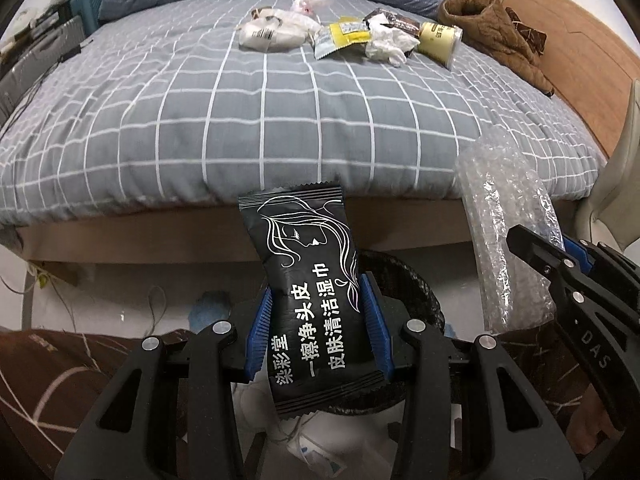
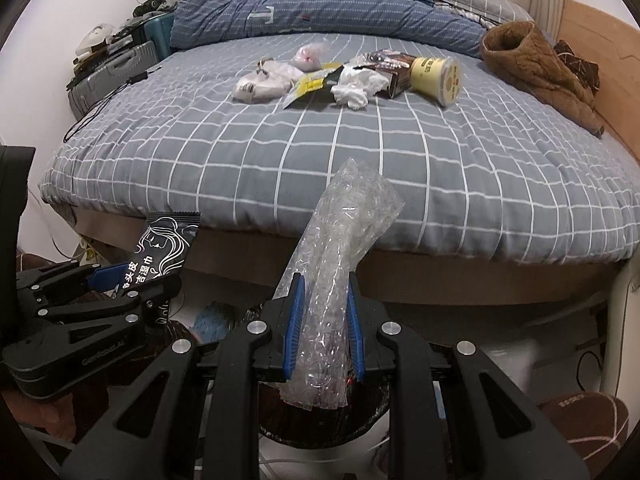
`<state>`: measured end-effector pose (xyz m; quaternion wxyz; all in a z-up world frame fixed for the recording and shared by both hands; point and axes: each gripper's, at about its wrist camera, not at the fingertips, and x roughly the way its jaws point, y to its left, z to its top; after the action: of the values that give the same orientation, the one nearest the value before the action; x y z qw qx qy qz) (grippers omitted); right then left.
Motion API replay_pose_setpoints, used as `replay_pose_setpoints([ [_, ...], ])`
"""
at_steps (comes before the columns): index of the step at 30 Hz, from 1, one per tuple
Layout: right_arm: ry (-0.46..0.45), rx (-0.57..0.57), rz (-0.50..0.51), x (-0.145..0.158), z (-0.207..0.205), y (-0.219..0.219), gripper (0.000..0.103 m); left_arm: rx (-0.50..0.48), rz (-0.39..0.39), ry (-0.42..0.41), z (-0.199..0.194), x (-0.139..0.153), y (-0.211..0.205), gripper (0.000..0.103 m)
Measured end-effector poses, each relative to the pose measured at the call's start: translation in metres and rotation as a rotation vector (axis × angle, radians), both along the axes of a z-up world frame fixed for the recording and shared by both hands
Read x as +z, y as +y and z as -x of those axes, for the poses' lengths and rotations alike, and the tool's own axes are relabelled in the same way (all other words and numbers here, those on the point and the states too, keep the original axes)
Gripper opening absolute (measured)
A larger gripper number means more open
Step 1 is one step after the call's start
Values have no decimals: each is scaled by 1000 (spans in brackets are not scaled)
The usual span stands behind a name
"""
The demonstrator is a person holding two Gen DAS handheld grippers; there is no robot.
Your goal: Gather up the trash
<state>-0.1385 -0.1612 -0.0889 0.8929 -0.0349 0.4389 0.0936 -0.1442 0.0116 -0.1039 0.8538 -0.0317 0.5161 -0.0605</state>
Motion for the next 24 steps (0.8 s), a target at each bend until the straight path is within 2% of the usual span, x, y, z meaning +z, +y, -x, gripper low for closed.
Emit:
replay_pose_setpoints([
  [8, 40, 8, 8, -9, 18, 7, 20, 20, 19, 36, 20, -10, 10, 42],
  [14, 72, 0, 2, -20, 19, 7, 20, 17, 2, 75, 27, -34, 13, 42],
  [24, 172, -10, 10, -68, 3, 6, 20, 23, -12, 123, 11, -73, 16, 42],
])
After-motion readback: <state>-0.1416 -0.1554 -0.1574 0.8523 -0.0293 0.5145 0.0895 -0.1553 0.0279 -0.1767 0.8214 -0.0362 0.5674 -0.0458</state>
